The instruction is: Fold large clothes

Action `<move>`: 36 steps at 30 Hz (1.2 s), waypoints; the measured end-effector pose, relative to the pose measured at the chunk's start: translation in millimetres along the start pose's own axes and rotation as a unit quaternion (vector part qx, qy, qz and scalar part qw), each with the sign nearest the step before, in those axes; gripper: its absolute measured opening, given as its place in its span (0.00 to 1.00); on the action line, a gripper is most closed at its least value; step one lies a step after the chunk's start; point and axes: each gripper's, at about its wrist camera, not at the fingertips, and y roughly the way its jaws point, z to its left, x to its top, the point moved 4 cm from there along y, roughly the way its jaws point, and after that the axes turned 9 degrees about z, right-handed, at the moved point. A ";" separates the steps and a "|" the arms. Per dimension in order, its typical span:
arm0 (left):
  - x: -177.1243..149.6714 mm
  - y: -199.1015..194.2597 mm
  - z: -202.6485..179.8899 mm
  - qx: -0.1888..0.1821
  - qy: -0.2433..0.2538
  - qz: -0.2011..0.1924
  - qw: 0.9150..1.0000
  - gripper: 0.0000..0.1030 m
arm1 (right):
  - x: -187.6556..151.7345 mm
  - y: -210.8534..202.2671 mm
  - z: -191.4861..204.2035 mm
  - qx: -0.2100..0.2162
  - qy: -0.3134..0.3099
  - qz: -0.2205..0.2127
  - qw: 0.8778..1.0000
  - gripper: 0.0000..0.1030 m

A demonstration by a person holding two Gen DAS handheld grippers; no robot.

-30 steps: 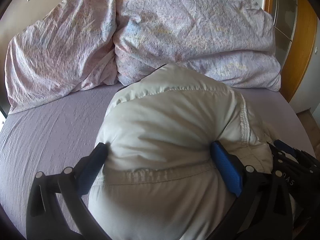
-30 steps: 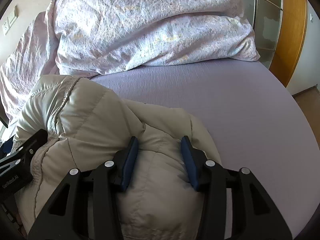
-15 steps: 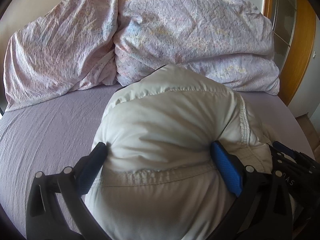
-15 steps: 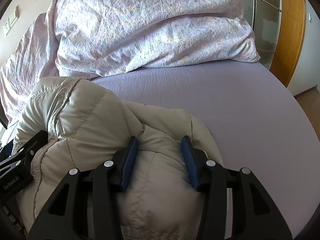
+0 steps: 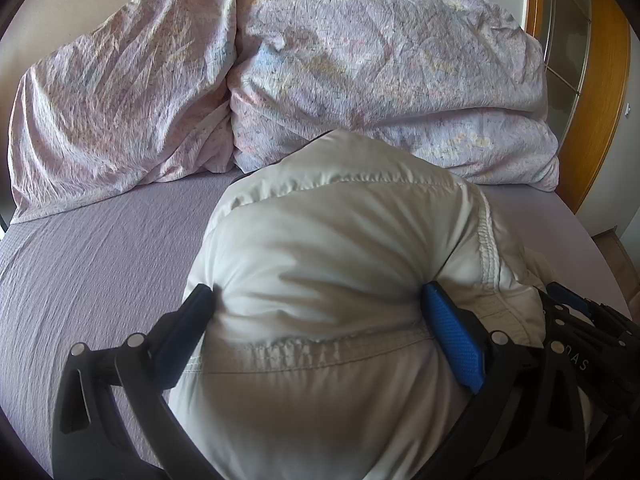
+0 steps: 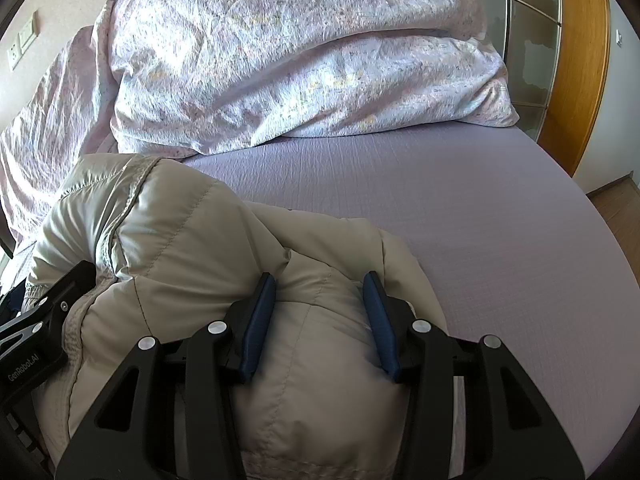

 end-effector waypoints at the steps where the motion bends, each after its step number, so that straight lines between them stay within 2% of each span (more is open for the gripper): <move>1: -0.4 -0.2 -0.2 0.000 0.000 0.000 1.000 0.98 | -1.1 -0.6 0.3 0.000 0.000 0.000 1.000 0.46; 36: -0.9 -0.4 -0.9 0.005 0.001 -0.012 1.000 0.98 | -2.1 -1.4 -2.3 0.003 0.013 -0.022 1.000 0.47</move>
